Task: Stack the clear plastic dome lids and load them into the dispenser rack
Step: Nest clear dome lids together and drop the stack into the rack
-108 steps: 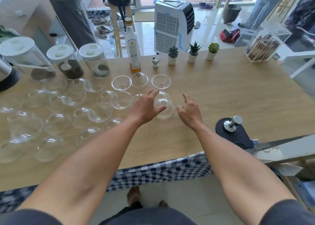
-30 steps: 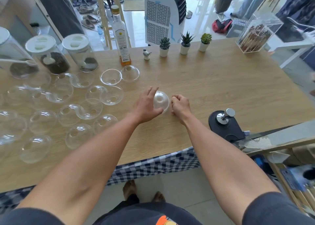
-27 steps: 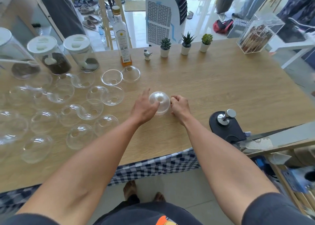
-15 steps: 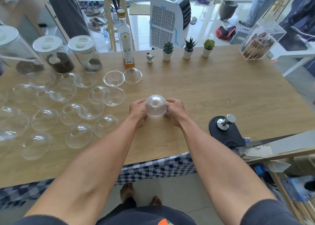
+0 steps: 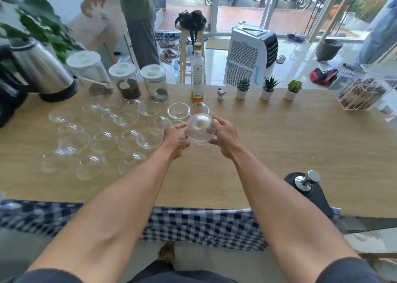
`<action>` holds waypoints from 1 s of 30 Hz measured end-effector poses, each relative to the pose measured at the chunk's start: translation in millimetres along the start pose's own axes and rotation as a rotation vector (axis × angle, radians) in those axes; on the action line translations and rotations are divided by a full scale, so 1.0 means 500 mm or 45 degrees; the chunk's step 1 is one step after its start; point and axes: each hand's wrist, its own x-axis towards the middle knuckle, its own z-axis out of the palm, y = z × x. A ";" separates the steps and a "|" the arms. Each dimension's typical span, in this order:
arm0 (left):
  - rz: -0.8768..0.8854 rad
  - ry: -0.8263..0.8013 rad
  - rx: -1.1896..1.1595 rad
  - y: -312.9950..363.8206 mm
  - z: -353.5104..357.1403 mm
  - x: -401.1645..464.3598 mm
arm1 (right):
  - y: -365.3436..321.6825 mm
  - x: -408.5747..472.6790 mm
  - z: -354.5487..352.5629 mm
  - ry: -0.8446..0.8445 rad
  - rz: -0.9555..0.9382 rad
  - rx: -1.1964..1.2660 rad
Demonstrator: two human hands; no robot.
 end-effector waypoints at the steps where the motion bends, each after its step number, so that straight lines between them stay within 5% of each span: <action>1: 0.032 0.020 0.020 0.015 -0.021 -0.010 | -0.010 0.001 0.022 -0.032 -0.016 -0.024; 20: 0.384 0.724 0.175 0.196 -0.668 -0.204 | -0.064 -0.109 0.696 -0.676 -0.220 -0.255; 30: 0.469 0.799 0.336 0.364 -1.140 -0.236 | -0.090 -0.187 1.159 -0.783 -0.155 -0.146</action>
